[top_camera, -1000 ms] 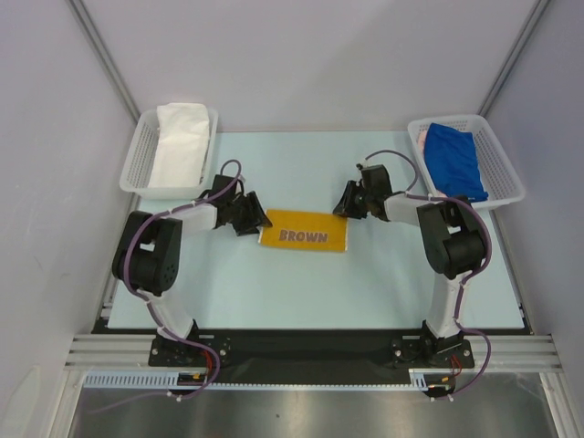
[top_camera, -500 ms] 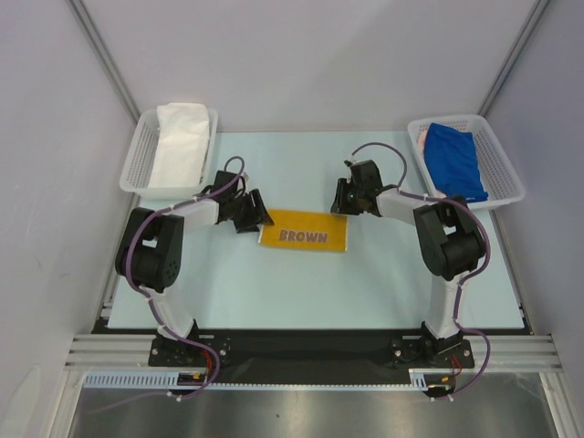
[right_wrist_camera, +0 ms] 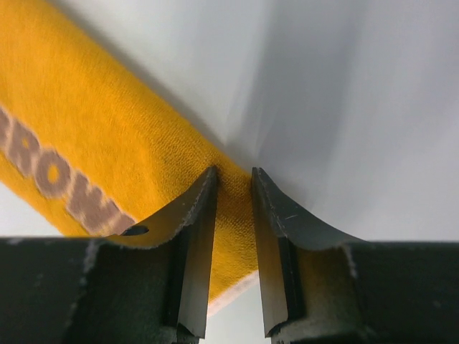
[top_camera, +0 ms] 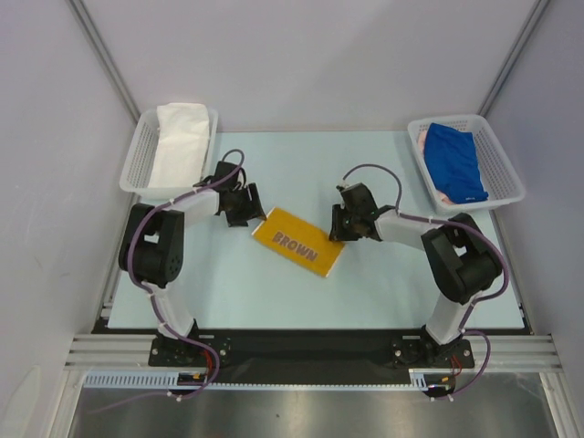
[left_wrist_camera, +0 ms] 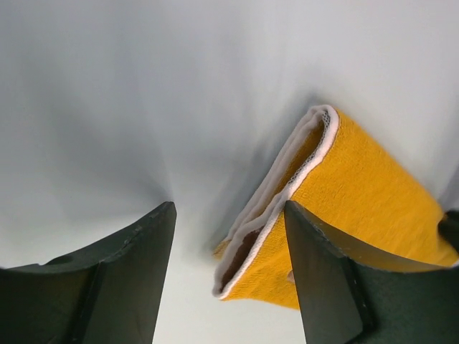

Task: Fold and stack the towels
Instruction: Fold the towel, then neatly place the folded towel into the bin

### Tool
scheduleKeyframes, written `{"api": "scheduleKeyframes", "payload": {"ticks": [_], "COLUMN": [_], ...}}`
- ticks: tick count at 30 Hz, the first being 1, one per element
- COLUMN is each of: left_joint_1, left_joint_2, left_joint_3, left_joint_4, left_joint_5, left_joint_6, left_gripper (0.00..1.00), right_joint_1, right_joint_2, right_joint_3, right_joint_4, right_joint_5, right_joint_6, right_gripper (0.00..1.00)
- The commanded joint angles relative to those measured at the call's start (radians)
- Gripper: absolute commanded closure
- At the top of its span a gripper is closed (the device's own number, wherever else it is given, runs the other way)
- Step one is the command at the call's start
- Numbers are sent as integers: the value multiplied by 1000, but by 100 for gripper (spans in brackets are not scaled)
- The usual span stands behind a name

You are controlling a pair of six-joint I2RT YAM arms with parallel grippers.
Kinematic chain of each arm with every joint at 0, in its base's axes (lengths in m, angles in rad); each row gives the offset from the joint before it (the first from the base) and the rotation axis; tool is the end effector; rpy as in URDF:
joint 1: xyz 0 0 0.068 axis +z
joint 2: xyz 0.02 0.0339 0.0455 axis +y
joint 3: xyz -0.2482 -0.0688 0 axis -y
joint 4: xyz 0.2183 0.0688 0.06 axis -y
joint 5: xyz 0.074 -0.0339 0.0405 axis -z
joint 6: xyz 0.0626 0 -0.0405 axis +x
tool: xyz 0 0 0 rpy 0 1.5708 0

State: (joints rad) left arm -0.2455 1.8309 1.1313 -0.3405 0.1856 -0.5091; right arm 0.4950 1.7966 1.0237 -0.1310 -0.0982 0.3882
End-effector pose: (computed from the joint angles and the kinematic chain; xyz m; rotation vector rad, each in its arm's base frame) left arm 0.3445 -0.0982 0.1418 -0.2841 2.6576 -0.4987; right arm 0.3122 0.1755 0.1388 -0.1785 2.5301 0.4881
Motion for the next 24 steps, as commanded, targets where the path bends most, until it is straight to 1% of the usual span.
{"api": "scheduleKeyframes", "payload": {"ticks": [1, 3, 5, 8, 10, 11, 14, 16, 17, 21, 24], "left_joint_1": [17, 26, 26, 37, 38, 38, 38, 37, 37, 38, 37], "left_joint_2": [33, 62, 93, 129, 143, 154, 175, 180, 176, 140, 168], "left_joint_3": [85, 107, 171, 226, 261, 290, 358, 378, 381, 367, 406], "left_joint_4": [-55, -74, -145, -199, -212, -263, -316, -318, -308, -259, -287], "left_joint_5": [-2, 49, 54, 75, 93, 84, 83, 138, 138, 212, 250], "left_joint_6": [69, 102, 173, 245, 294, 316, 408, 464, 478, 563, 609], "left_gripper": [31, 31, 31, 32, 32, 32, 32, 32, 32, 28, 28], "right_joint_1": [77, 106, 131, 151, 184, 191, 189, 182, 178, 166, 154], "right_joint_2": [-97, -117, -141, -158, -152, -143, -120, -111, -103, -66, -49], "right_joint_3": [-72, -115, -137, -168, -162, -159, -140, -126, -108, -86, -74], "right_joint_4": [-25, -12, -3, 20, 22, 22, 30, 36, 34, 51, 56], "right_joint_5": [14, 12, 5, -40, -51, -46, -37, -49, -51, -67, -84], "right_joint_6": [47, 63, 77, 100, 101, 101, 103, 100, 95, 95, 92], "right_gripper": [68, 68, 68, 68, 67, 67, 67, 67, 67, 66, 67]}}
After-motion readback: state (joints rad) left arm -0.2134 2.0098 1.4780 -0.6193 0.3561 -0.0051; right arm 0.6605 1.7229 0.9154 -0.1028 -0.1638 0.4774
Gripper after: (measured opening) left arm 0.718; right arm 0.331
